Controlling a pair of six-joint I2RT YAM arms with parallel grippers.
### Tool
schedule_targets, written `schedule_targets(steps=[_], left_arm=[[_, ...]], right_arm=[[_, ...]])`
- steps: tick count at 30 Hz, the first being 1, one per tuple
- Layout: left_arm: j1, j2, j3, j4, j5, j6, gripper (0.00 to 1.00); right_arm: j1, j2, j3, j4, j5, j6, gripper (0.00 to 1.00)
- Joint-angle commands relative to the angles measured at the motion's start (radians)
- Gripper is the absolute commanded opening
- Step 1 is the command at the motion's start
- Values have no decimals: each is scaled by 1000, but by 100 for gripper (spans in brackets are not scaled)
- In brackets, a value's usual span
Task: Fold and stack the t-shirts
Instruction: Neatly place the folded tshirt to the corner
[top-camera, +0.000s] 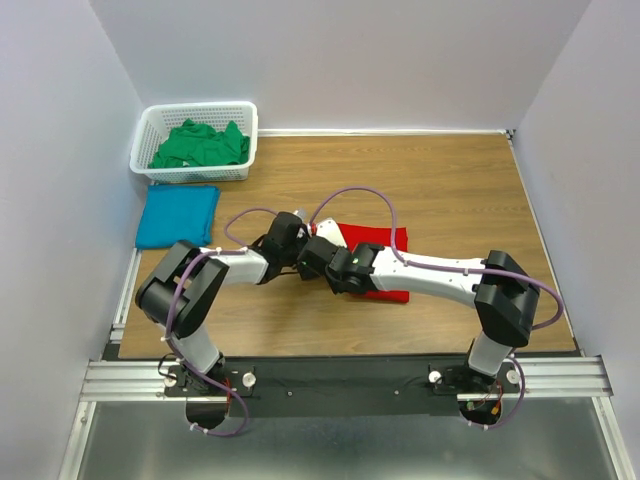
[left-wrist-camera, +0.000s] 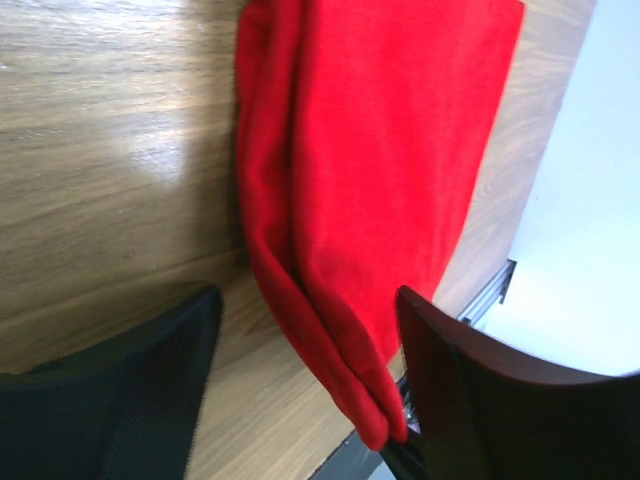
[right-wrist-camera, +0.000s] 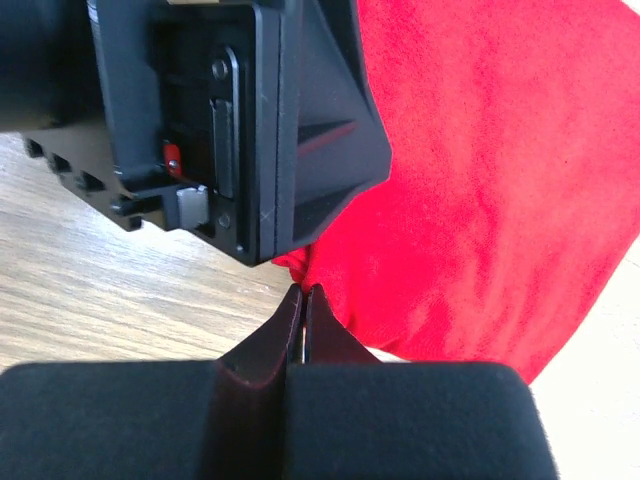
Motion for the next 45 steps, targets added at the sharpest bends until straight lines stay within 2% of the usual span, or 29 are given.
schedule_targets(steps=[1,5,8,9,10,13,18,19,22,23,25,26,28,30,32,34,41,45], left_arm=[[-14,34,-1,31,-44,-12,73],[-17,47,11,34,-56,11,59],[-16,48,15,33,-67,19,41],[-15,50,22,31,-73,28,23],[-17,54,28,31,-73,34,22],[-17,70,54,25,-76,77,1],[3,74,91,-24,-116,166,0],[17,74,107,-47,-121,208,0],[46,74,140,-94,-165,285,0],[53,76,161,-110,-173,311,0],[76,76,176,-147,-187,388,0],[99,76,192,-176,-202,429,0],[122,74,222,-211,-219,474,0],[155,71,248,-275,-260,546,0],[170,64,296,-327,-306,600,0],[192,54,337,-430,-410,678,0],[254,16,394,-578,-739,853,0],[282,-9,400,-621,-828,887,0]], right_arm=[[-3,-19,-6,26,-2,13,1],[-5,-13,-5,31,-11,13,1],[-3,-7,-3,32,-11,13,1],[-5,-4,0,32,-11,11,1],[-3,-3,0,34,-13,10,1],[-3,1,6,35,-19,8,1],[-3,-4,5,35,-30,5,3],[-3,-9,1,35,-33,7,13],[-3,-21,-6,34,-2,19,29],[-5,-38,-11,32,8,23,41],[-17,-61,-29,29,30,37,52],[-31,-88,-46,26,36,46,62],[-52,-116,-69,23,38,53,73],[-92,-159,-103,17,36,56,79],[-123,-190,-126,9,36,62,91],[-173,-236,-159,-1,41,66,100],[-317,-329,-227,-15,3,27,100],[-351,-335,-247,-14,-19,-7,100]])
